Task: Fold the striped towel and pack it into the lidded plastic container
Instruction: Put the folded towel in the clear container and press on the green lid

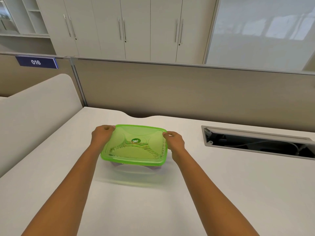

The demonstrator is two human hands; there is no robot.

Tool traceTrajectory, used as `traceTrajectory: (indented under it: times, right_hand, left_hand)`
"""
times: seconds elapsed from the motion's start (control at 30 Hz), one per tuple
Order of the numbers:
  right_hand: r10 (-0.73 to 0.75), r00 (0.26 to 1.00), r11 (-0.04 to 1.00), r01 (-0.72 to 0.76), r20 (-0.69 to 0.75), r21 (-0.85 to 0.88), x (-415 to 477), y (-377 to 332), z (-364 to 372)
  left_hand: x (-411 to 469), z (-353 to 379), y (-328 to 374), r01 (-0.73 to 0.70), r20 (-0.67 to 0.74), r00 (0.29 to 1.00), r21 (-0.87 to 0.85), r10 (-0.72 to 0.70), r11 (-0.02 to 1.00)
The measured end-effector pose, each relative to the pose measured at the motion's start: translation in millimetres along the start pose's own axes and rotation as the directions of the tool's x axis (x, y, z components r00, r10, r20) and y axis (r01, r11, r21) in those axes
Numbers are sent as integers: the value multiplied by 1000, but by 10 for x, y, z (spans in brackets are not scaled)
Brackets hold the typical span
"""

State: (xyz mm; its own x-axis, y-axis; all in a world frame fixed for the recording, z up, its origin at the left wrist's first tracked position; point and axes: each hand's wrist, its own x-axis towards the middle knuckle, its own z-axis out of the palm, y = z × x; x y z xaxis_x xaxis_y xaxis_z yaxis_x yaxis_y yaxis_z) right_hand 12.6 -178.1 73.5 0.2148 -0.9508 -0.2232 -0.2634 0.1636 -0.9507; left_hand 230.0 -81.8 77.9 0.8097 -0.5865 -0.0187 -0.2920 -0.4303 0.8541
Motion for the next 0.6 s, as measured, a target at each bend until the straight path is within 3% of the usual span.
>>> traceTrajectory:
  times: [0.33, 0.6]
  right_hand:
    - [43, 997, 994, -37, -57, 106, 192, 34, 58]
    - [83, 996, 992, -80, -26, 94, 303, 22, 85]
  left_hand:
    - [175, 85, -44, 25, -5, 1000, -41, -25, 999]
    - [258, 121, -34, 65, 22, 998, -24, -64, 998]
